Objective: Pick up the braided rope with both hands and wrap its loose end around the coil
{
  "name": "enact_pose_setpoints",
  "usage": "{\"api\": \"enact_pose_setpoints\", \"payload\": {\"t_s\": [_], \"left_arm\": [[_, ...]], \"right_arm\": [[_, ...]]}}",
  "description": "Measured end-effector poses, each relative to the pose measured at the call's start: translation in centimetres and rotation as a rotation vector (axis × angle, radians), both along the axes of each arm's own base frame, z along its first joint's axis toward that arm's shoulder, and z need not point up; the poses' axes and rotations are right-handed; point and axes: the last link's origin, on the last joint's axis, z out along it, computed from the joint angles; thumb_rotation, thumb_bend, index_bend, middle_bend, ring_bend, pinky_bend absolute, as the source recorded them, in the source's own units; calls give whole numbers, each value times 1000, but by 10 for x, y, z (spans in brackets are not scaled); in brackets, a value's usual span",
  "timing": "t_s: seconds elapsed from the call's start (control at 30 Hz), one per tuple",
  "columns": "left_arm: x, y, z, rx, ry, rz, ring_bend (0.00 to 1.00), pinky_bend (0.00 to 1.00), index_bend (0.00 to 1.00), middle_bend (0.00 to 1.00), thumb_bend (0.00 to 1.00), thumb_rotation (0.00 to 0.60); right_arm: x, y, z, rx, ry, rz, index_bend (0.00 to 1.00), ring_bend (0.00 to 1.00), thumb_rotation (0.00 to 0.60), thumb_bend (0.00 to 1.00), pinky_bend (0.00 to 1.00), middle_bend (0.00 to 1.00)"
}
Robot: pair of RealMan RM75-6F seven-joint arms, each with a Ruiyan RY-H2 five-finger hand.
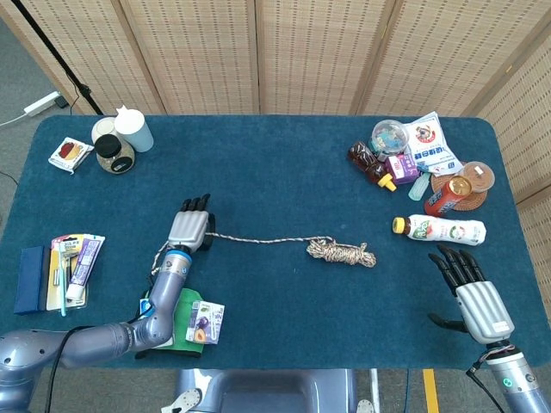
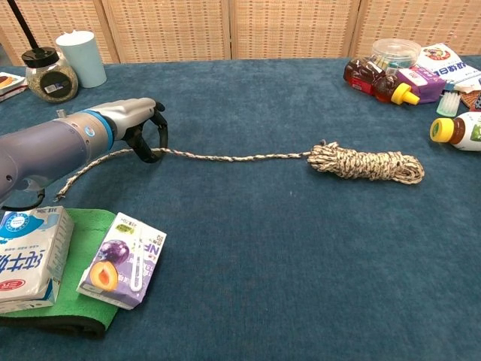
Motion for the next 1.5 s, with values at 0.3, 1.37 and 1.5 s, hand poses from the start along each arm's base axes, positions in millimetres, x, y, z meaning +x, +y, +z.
{"api": "enact_pose_setpoints", "payload": {"t_s": [0.3,1.37,1.5], "left_arm": [[-2,1,19,25,-6,-21,0,0,562,0,404,600],[30,-14,50,60,60,-152,0,0,572,0,404,600],[30,-12,52,65,56,-148,0,0,572,0,404,600]], "right_arm": [[1,0,-6,22,9,-1,0,0,600,0,0,0],[59,-110,-75,187,59,-43,109,0,600,0,162,58],[61,-115,-83,195,42,-73,135,3,600,0,237,94]]}}
